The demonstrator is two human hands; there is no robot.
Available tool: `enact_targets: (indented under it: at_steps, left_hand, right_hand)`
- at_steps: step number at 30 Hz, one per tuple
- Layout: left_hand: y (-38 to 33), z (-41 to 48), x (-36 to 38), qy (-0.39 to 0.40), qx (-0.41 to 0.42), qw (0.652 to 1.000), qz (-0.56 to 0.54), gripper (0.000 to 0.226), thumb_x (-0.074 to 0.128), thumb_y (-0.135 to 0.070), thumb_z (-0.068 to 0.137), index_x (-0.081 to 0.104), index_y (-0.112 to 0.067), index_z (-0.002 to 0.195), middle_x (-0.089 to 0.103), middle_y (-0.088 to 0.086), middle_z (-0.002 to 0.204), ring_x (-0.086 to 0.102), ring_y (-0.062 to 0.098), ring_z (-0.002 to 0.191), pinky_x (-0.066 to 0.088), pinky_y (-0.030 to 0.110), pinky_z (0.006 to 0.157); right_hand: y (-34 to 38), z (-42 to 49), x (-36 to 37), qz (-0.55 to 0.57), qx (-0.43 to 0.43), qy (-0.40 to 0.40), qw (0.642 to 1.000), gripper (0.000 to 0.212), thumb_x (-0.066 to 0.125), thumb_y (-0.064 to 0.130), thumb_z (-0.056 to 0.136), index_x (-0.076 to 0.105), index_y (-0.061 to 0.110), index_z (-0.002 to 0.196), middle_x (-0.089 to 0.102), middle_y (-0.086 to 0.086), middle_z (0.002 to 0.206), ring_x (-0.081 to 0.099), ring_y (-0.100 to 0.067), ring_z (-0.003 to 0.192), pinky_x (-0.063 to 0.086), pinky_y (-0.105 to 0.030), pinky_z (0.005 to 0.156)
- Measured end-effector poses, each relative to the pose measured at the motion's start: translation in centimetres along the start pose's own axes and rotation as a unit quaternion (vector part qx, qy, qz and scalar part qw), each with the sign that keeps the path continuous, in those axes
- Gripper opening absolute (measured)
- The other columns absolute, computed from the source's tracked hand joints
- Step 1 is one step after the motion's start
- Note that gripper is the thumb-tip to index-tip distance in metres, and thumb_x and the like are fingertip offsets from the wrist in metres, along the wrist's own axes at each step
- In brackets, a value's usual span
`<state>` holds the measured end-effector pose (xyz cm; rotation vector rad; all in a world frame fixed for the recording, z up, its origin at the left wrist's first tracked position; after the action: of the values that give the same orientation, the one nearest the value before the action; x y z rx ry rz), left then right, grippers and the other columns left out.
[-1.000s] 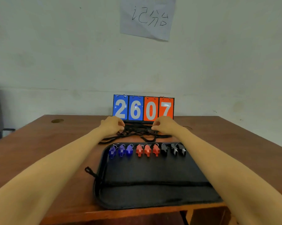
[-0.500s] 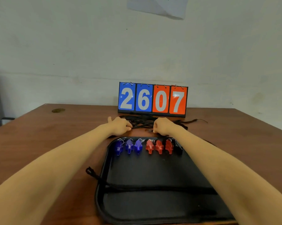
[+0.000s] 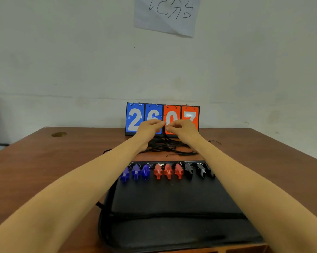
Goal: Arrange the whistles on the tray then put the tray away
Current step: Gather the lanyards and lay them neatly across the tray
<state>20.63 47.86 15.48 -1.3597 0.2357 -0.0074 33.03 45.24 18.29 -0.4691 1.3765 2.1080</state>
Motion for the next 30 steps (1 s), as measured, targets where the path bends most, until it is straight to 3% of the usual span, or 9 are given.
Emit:
enact_targets:
  at_steps: [4,6,8,11,17,21,25,27,30]
  left_hand:
    - [-1.2,0.3,0.6,0.007,0.046,0.992,0.118,0.026,0.046,-0.026,0.097,0.056,-0.009,0.114,0.067,0.009,0.111,0.054,0.018,0.111,0.033,0.029,0.095]
    - [-1.7,0.2,1.3,0.019,0.076,0.977,0.198,0.028,0.048,-0.028,0.096,0.058,-0.009,0.115,0.066,0.008,0.105,0.057,0.021,0.101,0.04,0.03,0.089]
    - [-2.2,0.2,2.2,0.03,0.105,0.96,0.256,0.025,0.05,-0.029,0.095,0.063,-0.013,0.11,0.064,0.002,0.094,0.058,0.019,0.094,0.045,0.033,0.09]
    - [-2.6,0.3,2.8,0.021,0.125,0.943,0.309,0.025,0.052,-0.034,0.093,0.067,-0.019,0.107,0.067,0.0,0.096,0.059,0.019,0.101,0.04,0.047,0.101]
    - [-2.4,0.3,2.7,0.008,0.131,0.897,0.421,0.024,0.048,-0.035,0.095,0.066,-0.02,0.098,0.052,-0.01,0.068,0.049,0.016,0.085,0.026,0.038,0.094]
    - [-2.2,0.9,-0.6,-0.061,0.112,0.898,0.422,0.026,0.044,-0.03,0.097,0.067,-0.019,0.101,0.058,-0.007,0.083,0.049,0.016,0.088,0.024,0.041,0.102]
    - [-3.0,1.1,-3.1,-0.111,0.094,0.908,0.393,0.028,0.041,-0.025,0.098,0.067,-0.019,0.105,0.062,-0.003,0.089,0.045,0.014,0.085,0.026,0.038,0.09]
    - [-3.5,0.9,-4.1,-0.131,0.087,0.909,0.387,0.028,0.041,-0.024,0.097,0.067,-0.019,0.107,0.068,0.0,0.096,0.045,0.015,0.086,0.024,0.036,0.084]
    - [-3.7,-0.1,-5.2,-0.134,0.084,0.897,0.412,0.028,0.04,-0.024,0.097,0.066,-0.02,0.108,0.068,-0.001,0.096,0.053,0.02,0.096,0.025,0.037,0.091]
  right_hand:
    - [1.6,-0.4,-2.5,-0.101,-0.079,-0.057,0.99,0.037,0.051,0.013,0.094,0.054,0.021,0.129,0.062,-0.005,0.115,0.05,-0.013,0.09,0.042,-0.025,0.08]
    - [2.5,-0.7,-2.5,-0.195,-0.132,-0.05,0.971,0.041,0.051,0.016,0.095,0.049,0.024,0.134,0.059,-0.004,0.125,0.051,-0.021,0.107,0.043,-0.032,0.091]
    - [2.6,-0.8,-2.2,-0.303,-0.149,-0.03,0.941,0.036,0.049,0.025,0.096,0.053,0.025,0.132,0.059,-0.004,0.129,0.048,-0.026,0.12,0.04,-0.041,0.099]
    - [2.1,-0.8,-2.4,-0.356,-0.148,-0.029,0.922,0.029,0.047,0.033,0.096,0.067,0.023,0.115,0.068,-0.002,0.11,0.053,-0.024,0.108,0.038,-0.038,0.091]
    - [-0.6,-0.9,-6.7,-0.186,-0.062,-0.114,0.974,0.024,0.053,0.028,0.093,0.072,0.016,0.102,0.072,-0.002,0.101,0.063,-0.019,0.093,0.048,-0.04,0.091]
    - [-3.2,-1.4,-11.6,-0.07,0.011,-0.187,0.98,0.023,0.055,0.023,0.092,0.071,0.01,0.101,0.071,-0.006,0.102,0.062,-0.019,0.095,0.048,-0.034,0.09]
    - [-6.2,-2.2,-14.7,-0.001,0.07,-0.228,0.971,0.019,0.056,0.02,0.091,0.072,0.008,0.092,0.071,-0.006,0.101,0.06,-0.017,0.093,0.042,-0.027,0.081]
    - [-7.2,-2.8,-15.4,0.022,0.09,-0.235,0.968,0.018,0.057,0.019,0.09,0.072,0.008,0.09,0.071,-0.008,0.102,0.059,-0.017,0.094,0.041,-0.027,0.081]
    - [-7.6,-3.8,-15.6,0.036,0.1,-0.217,0.97,0.02,0.058,0.016,0.09,0.072,0.005,0.098,0.071,-0.01,0.104,0.058,-0.016,0.096,0.04,-0.025,0.083]
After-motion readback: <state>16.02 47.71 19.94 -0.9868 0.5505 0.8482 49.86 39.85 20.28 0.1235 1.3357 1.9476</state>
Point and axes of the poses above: each hand's wrist, its own z-axis towards the middle knuckle, its own x-axis out of the palm, y = z × x, the point moved 10 cm from there along z, towards the middle knuckle
